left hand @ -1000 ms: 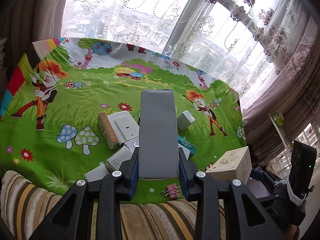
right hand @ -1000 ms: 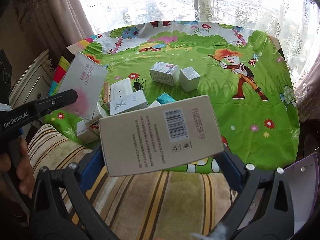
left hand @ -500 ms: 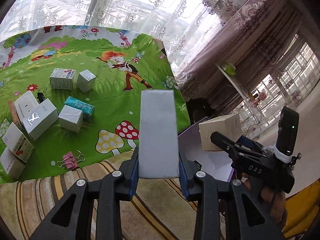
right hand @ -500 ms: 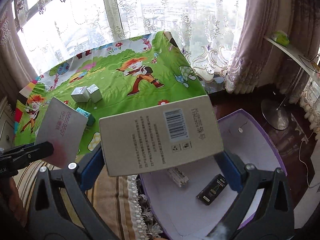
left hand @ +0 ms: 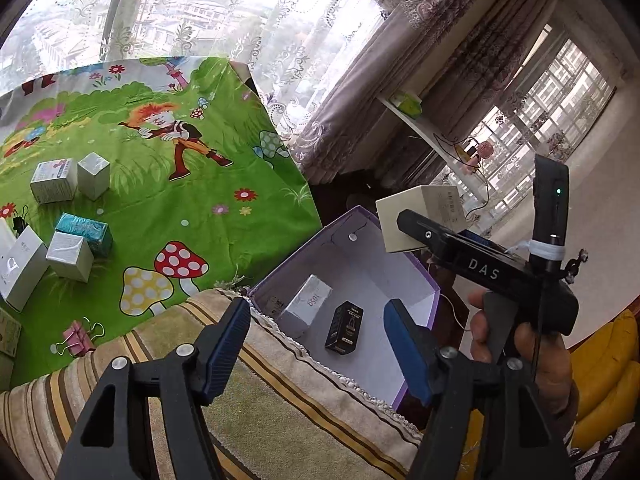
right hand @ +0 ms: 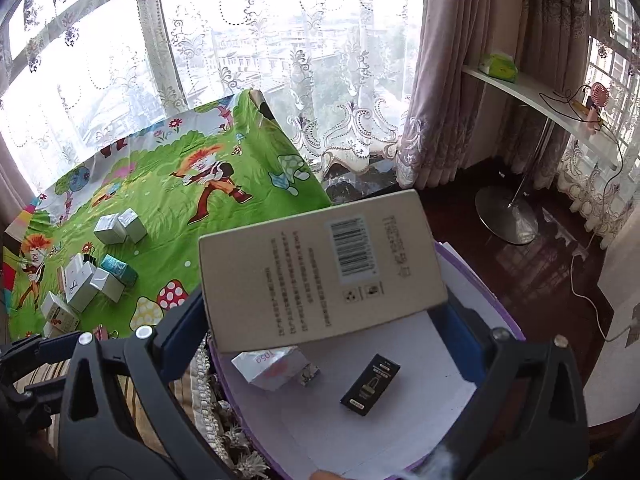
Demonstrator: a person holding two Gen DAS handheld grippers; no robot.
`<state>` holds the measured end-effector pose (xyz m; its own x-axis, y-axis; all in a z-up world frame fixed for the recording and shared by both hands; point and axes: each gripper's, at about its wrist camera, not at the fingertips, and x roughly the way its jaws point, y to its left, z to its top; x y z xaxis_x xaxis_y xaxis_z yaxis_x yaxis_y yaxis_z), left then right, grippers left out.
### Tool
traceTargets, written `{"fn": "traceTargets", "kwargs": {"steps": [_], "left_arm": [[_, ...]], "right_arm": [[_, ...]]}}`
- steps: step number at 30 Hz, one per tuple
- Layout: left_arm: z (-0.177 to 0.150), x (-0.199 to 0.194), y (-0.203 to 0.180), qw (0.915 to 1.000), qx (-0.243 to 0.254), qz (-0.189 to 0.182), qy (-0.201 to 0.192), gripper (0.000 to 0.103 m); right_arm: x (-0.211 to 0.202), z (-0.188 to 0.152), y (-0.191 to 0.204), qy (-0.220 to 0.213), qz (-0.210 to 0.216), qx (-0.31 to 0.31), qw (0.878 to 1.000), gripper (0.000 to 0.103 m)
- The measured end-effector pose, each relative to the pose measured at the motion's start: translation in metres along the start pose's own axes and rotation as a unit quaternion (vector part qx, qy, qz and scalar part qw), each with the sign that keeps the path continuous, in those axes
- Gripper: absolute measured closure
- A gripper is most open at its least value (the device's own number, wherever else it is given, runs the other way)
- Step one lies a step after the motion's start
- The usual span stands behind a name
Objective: Organize rigid objects
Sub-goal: 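Carry both boxes into the purple-rimmed storage box and release them, then grasp the white printed box near the pink clip with the left tool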
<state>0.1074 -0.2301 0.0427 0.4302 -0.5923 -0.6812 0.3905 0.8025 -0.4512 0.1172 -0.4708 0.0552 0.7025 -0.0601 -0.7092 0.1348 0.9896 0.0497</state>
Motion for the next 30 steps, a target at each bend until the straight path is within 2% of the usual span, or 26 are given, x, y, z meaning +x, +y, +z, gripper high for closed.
{"fn": "traceTargets", "kwargs": {"steps": [5,10,12,15,18,20,24,27,30], "left_arm": [[0.004,-0.033,0.004,0.9938,0.056,0.060,-0.076,0.033],[0.002,-0.065,0.014,0.9821,0.099,0.121,-0.104,0.029],[0.000,-0.074,0.024,0.9756,0.105,0.156,-0.112,0.028],[-0.005,-0.088,0.050,0.9697,0.082,0.200,-0.114,0.028],[-0.008,-0.105,0.081,0.9692,0.040,0.209,-0.123,0.028],[-0.009,-0.118,0.098,0.9653,0.018,0.224,-0.133,0.028],[-0.013,-0.146,0.135,0.9567,-0.030,0.249,-0.147,0.028],[-0.017,-0.165,0.160,0.9515,-0.061,0.259,-0.154,0.029],[-0.025,-0.185,0.185,0.9490,-0.102,0.252,-0.160,0.029]], "right_arm": [[-0.015,0.004,0.002,-0.037,-0.013,-0.016,0.999,0.000],[-0.014,0.001,0.008,-0.017,-0.032,-0.033,0.999,0.000],[-0.014,-0.001,0.007,-0.004,-0.016,-0.027,0.999,0.000],[-0.022,-0.002,0.010,-0.010,0.016,-0.023,1.000,0.000],[-0.031,0.002,0.024,-0.031,0.019,-0.042,0.998,0.000],[-0.035,0.005,0.034,-0.039,0.024,-0.052,0.998,0.000],[-0.037,0.011,0.048,-0.041,0.061,-0.048,0.996,0.000],[-0.035,0.016,0.061,-0.032,0.083,-0.047,0.995,0.000],[-0.035,0.021,0.077,-0.034,0.093,-0.059,0.993,0.000]]}}
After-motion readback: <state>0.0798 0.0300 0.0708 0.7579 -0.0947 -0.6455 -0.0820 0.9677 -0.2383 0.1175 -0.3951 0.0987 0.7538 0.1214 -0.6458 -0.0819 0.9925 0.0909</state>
